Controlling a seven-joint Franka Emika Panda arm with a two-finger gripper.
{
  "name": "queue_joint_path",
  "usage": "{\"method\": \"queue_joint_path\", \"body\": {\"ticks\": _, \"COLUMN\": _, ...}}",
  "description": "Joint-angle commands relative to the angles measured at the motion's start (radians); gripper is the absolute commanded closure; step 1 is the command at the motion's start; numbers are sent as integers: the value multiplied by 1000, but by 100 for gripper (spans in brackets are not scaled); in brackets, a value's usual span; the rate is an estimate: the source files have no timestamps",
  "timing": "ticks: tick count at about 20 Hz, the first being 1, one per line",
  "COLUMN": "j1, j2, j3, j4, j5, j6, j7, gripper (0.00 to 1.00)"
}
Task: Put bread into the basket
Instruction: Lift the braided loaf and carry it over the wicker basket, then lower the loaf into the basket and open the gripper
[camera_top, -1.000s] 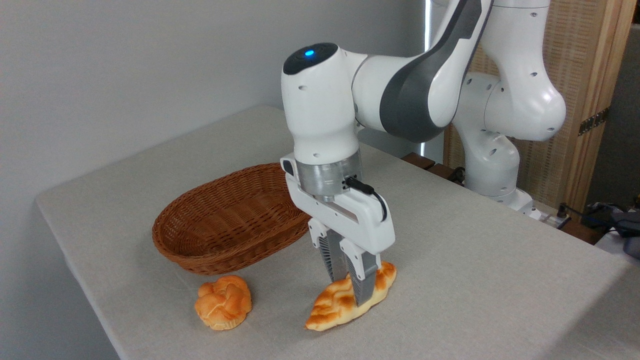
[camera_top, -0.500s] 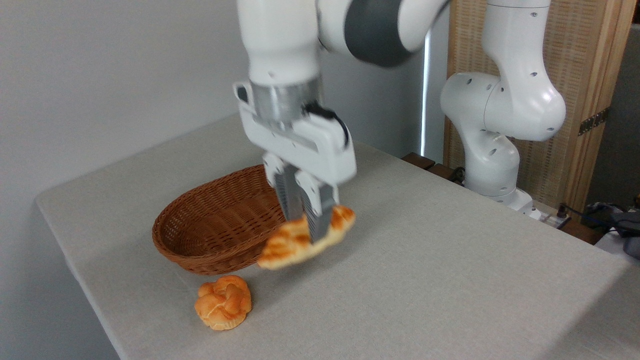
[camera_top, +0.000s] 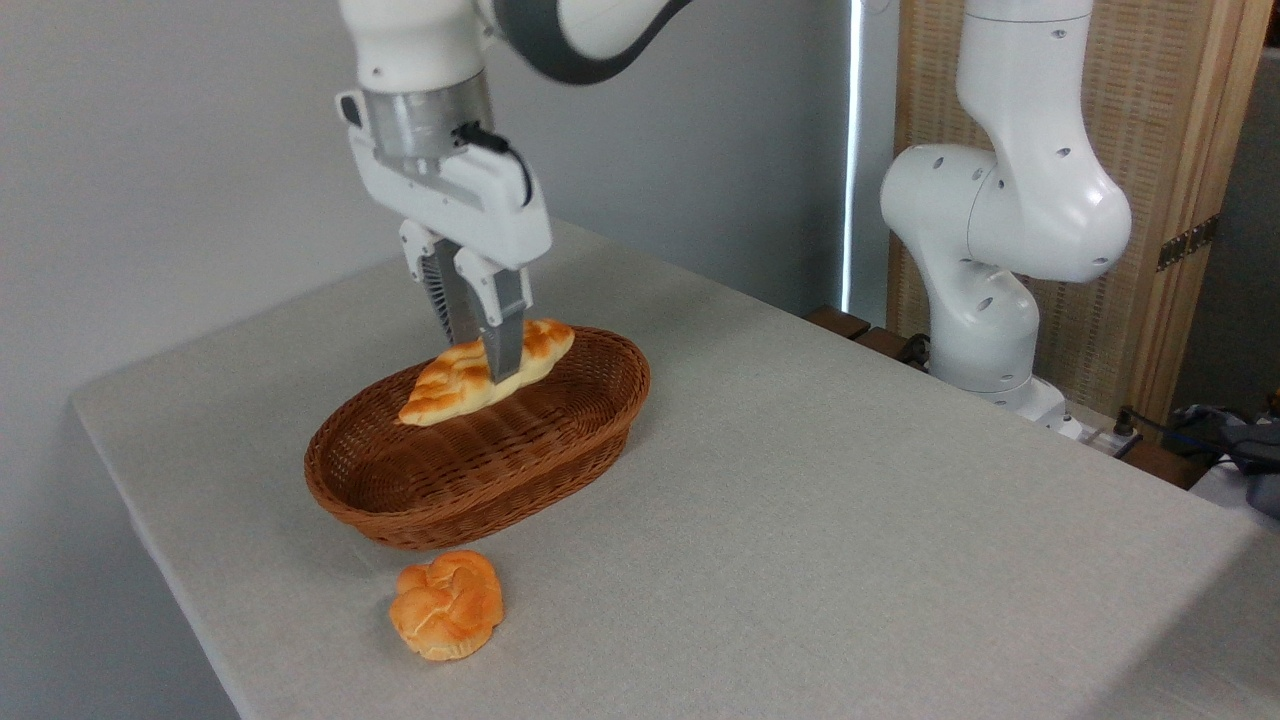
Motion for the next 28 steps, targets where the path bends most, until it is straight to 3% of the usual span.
{"method": "queue_joint_path", "body": {"ticks": 1, "j1": -46, "j2": 145, "j3": -9, "j4": 113, "j5": -1, "j6": -15, "j7": -16, "gripper": 51}}
{"method": "queue_joint_path", "body": {"ticks": 3, "j1": -60, "j2": 198, "j3": -9, "j4": 152, "j5": 17, "j6": -15, "j7": -64, "gripper": 50}}
{"method": "queue_joint_path", "body": {"ticks": 5, "j1": -75, "j2": 216, "j3": -10, "j4": 156, "j5": 48, "j6": -14, "j7": -81, "gripper": 36}}
{"method": "queue_joint_path", "body": {"ticks": 8, "j1": -77, "j2": 219, "j3": -9, "j4": 156, "j5": 49, "j6": -12, "j7": -81, "gripper": 15}}
{"method": "queue_joint_path", "body": {"ticks": 12, "j1": -77, "j2": 219, "j3": -9, "j4": 156, "j5": 49, "j6": -12, "j7": -79, "gripper": 0}}
{"method": "queue_joint_path", "body": {"ticks": 28, "j1": -77, "j2": 219, "j3": 1, "j4": 182, "j5": 46, "j6": -12, "j7": -76, "gripper": 0}}
